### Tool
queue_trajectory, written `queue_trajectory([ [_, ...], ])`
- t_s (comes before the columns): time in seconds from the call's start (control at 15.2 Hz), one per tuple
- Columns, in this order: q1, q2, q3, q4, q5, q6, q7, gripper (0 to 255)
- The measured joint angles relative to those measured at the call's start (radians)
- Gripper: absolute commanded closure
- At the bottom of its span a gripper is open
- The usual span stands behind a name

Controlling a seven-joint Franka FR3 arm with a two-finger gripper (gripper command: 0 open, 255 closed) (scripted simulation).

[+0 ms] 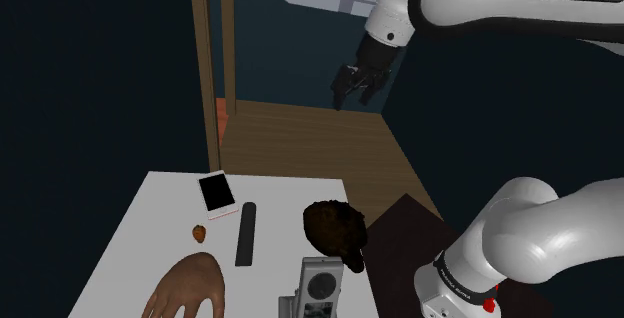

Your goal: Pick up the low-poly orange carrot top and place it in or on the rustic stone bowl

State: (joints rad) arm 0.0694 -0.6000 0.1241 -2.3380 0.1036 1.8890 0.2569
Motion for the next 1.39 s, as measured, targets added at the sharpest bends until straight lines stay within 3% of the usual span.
queue_trajectory([
  [0.73, 0.052, 0.284, 0.195, 0.065, -0.047, 0.230, 0.141, 0],
  [1.06, 0.070, 0.437, 0.279, 0.144, -0.127, 0.294, 0.237, 0],
  [1.39, 0.099, 0.619, 0.342, 0.246, -0.256, 0.343, 0.352, 0],
])
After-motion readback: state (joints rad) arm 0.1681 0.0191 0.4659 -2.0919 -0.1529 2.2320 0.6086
